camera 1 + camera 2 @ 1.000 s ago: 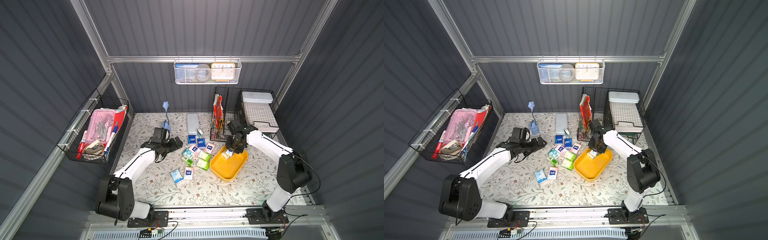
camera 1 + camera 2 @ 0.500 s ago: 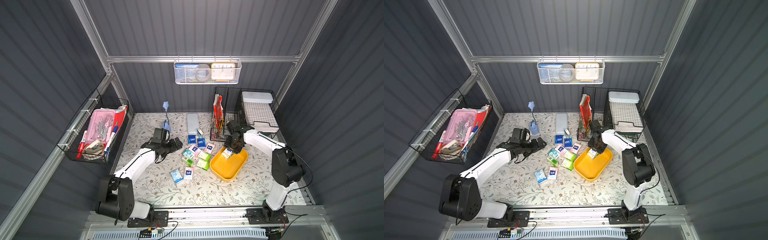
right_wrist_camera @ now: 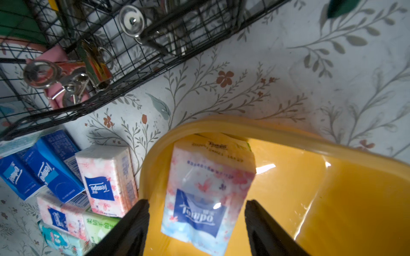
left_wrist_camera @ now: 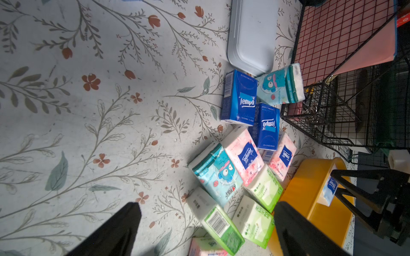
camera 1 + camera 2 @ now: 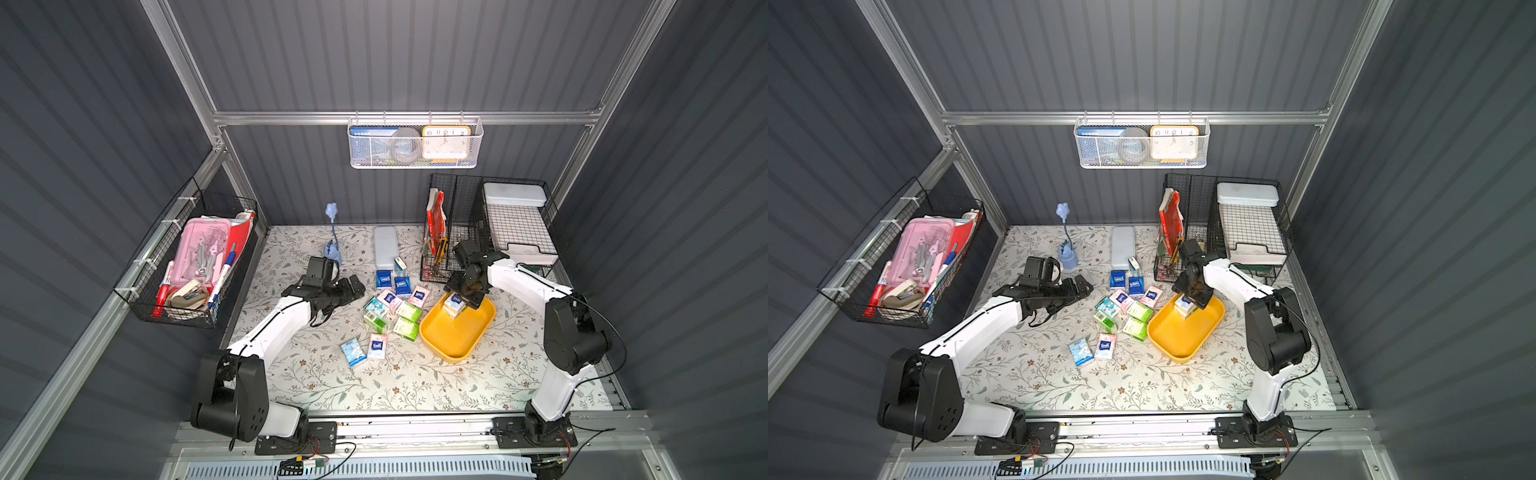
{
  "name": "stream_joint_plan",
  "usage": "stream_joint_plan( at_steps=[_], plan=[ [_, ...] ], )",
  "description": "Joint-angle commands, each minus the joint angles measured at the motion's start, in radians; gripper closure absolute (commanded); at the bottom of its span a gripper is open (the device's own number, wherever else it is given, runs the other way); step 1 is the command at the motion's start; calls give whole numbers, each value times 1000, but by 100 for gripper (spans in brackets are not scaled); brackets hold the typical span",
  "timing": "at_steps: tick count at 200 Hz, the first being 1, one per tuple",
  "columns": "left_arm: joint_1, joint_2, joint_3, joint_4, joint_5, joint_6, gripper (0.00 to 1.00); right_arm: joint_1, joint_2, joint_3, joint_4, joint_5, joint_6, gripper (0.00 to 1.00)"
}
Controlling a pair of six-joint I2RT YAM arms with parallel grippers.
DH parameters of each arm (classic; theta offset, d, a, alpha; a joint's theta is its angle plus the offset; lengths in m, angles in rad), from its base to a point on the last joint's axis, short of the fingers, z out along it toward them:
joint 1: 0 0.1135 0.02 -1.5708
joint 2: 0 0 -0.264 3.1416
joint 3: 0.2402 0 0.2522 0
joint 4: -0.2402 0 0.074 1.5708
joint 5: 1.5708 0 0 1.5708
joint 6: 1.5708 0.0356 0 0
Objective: Put the pocket tissues into the storage box
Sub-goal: Place the pocket tissues in the storage box, then pick up the pocket tissues from the center of the board.
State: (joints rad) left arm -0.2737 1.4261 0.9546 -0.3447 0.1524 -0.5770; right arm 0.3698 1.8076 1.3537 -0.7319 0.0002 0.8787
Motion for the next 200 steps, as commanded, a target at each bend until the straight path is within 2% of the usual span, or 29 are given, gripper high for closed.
stream_joint_plan(
  at_steps=[1,37,70,88,109,123,200],
  plan=[
    [-2,-21,-14,-23,3,11,1,1,-53,9,-9,10,-38,27],
    [-2,-9,-13,-16,6,-9,1,69,-74,48,-27,-9,-188,29],
    [9,-6,-12,-16,-1,-31,1,203,-73,114,-57,45,-319,29],
    [53,-14,-32,-9,18,-50,1,280,-56,153,-43,14,-394,29],
    [164,-32,-93,28,98,-96,1,350,3,221,-51,-14,-461,29],
    [219,-49,-121,28,112,-111,1,380,56,275,-59,-51,-494,30],
    [264,-104,-152,-29,86,-72,1,459,359,567,-143,-125,-616,36]
  ],
)
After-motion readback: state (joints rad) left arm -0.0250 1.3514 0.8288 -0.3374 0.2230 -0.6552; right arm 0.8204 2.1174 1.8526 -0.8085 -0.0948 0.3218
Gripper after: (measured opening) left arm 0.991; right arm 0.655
